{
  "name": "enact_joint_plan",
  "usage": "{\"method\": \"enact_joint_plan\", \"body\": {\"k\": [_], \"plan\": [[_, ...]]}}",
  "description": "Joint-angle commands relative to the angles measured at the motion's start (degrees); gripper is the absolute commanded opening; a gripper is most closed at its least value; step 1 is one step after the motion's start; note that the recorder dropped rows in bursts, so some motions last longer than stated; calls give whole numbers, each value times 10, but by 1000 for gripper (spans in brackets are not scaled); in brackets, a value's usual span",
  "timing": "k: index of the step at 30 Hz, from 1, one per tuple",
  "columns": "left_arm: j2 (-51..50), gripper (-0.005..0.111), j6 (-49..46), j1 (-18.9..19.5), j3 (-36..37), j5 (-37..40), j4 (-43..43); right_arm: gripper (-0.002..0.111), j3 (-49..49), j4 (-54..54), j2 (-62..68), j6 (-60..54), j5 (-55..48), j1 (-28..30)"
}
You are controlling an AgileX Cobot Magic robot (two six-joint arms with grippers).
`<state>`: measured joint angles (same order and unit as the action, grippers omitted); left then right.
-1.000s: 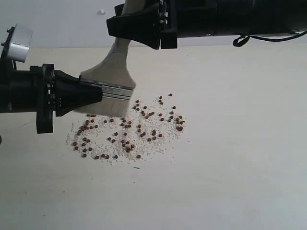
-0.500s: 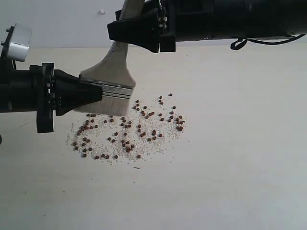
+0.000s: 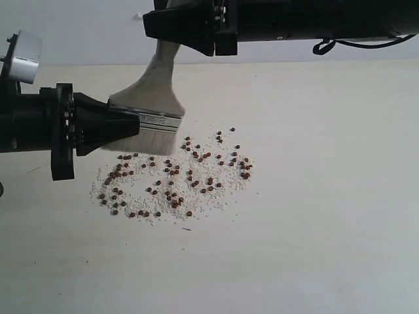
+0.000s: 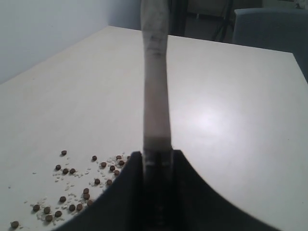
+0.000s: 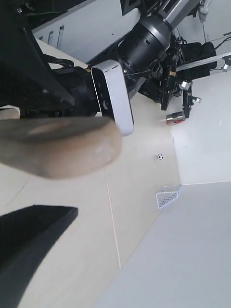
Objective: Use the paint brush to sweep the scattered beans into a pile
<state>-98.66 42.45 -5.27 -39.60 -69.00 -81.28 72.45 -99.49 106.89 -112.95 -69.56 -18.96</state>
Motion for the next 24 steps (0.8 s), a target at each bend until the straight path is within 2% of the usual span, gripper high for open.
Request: {"method": "enact_joint_plan", "body": {"k": [1, 5, 7, 15, 24], "plan": [[5, 0, -1, 1, 2, -10, 16, 54, 6, -5, 0, 3, -4, -1], [5, 0, -1, 1, 2, -10, 16, 54, 6, -5, 0, 3, -4, -1], [5, 0, -1, 1, 2, -10, 16, 48, 6, -5, 0, 3, -4, -1], [5, 0, -2, 1, 2, -10, 17, -1, 6, -5, 0, 2, -4, -1], [5, 0, -2, 1, 2, -10, 18, 0, 6, -5, 0, 30, -1, -3]]}}
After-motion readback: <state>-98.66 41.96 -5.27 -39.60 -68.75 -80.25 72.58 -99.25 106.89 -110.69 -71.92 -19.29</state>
